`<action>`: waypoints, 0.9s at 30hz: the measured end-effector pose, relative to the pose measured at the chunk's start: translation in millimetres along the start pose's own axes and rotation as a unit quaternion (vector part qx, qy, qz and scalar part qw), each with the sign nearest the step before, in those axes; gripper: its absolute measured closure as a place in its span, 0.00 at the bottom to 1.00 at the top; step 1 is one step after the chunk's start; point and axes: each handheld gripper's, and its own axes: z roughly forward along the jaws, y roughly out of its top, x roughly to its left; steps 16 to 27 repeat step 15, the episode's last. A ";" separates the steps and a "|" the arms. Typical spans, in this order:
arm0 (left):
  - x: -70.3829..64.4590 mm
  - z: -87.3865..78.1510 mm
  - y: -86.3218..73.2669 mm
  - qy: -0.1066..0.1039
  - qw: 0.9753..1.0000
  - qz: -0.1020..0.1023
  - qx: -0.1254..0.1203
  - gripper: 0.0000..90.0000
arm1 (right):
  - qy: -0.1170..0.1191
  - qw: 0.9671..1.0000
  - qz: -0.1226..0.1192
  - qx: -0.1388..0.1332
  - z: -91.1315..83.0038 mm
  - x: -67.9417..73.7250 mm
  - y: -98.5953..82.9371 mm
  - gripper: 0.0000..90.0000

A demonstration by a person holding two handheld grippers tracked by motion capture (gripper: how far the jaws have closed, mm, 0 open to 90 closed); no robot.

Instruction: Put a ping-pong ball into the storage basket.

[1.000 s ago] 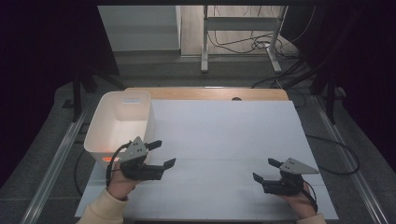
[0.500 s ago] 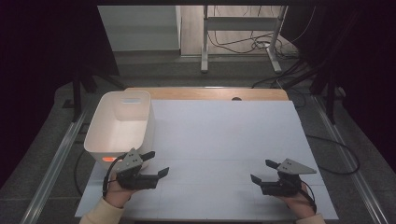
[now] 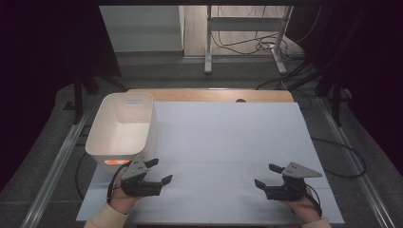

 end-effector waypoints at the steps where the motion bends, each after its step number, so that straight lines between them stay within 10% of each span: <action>1: 0.1 0.0 0.2 0.000 1.000 0.001 -0.001 0.23 | 0.000 1.000 0.000 0.000 -0.3 0.4 -0.1 0.18; 27: 2.0 1.0 3.8 0.001 1.000 0.007 -0.004 0.23 | 0.009 1.000 0.005 0.002 -1.5 1.0 -1.8 0.18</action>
